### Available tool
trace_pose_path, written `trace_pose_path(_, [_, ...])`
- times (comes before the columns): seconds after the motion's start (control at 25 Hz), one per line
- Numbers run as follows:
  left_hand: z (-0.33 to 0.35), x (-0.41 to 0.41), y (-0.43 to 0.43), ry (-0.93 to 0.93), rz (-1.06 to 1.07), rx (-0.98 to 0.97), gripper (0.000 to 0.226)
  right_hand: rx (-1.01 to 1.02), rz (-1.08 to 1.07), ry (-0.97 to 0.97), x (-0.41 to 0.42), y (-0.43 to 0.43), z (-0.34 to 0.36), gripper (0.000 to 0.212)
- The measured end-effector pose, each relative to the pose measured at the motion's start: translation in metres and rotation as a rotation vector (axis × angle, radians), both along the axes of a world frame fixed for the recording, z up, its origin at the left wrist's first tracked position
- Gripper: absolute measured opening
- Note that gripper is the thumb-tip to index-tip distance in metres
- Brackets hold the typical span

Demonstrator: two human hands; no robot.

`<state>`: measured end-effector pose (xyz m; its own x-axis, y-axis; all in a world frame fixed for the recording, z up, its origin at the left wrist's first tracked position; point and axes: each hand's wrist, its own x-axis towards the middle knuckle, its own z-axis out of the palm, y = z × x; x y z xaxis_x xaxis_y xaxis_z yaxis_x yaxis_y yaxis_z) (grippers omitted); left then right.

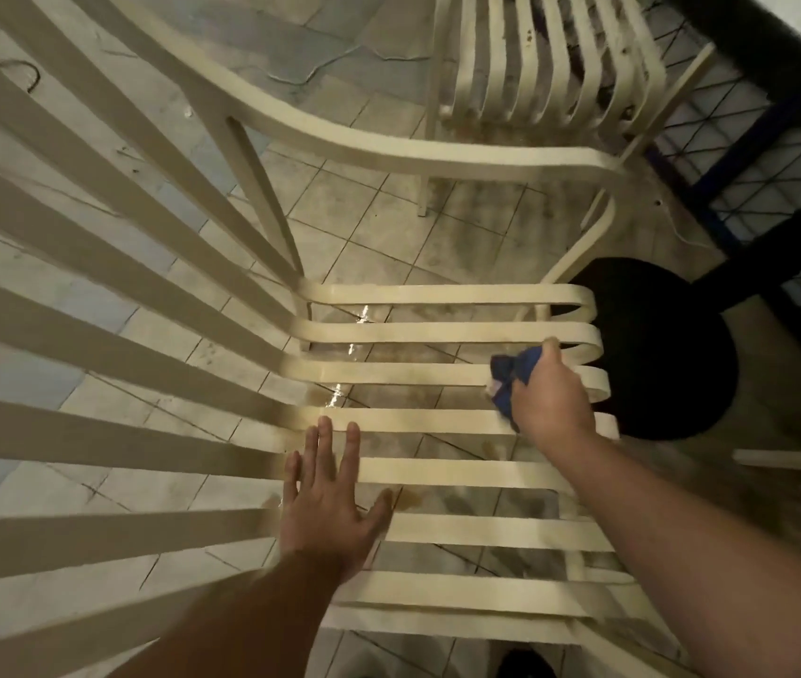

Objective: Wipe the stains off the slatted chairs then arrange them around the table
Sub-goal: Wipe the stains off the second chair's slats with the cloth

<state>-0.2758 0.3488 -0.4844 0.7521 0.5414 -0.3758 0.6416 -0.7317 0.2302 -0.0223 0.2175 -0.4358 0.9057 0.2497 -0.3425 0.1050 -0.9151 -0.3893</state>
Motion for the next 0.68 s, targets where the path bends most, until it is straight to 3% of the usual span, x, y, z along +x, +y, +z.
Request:
trace_pose_path(0.08, [0.031, 0.011, 0.001, 0.187, -0.021, -0.060, 0.093, 0.067, -0.072, 0.128, -0.018, -0.021, 0.019, 0.034])
trace_pose_path(0.16, [0.076, 0.026, -0.004, 0.283, 0.107, -0.283, 0.089, 0.341, -0.282, 0.298, -0.045, -0.034, 0.046, 0.032])
trace_pose_path(0.28, [0.151, 0.039, -0.035, 0.046, 0.480, -0.746, 0.060, 0.671, -0.728, 0.593, -0.095, -0.047, 0.098, 0.029])
trace_pose_path(0.36, [0.216, 0.036, -0.062, -0.083, 0.625, -0.962, 0.039, 0.821, -0.858, 0.791, -0.129, -0.058, 0.152, 0.027])
trace_pose_path(0.44, [0.283, 0.031, -0.085, -0.159, 0.780, -1.124, 0.035, 0.940, -0.834, 0.941, -0.157, -0.077, 0.210, 0.030])
trace_pose_path(0.6, [0.362, 0.016, -0.108, -0.317, 0.921, -1.176, 0.049, 1.020, -0.622, 1.116, -0.167, -0.116, 0.297, 0.049])
trace_pose_path(0.68, [0.396, 0.012, -0.118, -0.390, 0.941, -1.244, 0.044, 1.010, -0.503, 1.152, -0.152, -0.136, 0.327, 0.058])
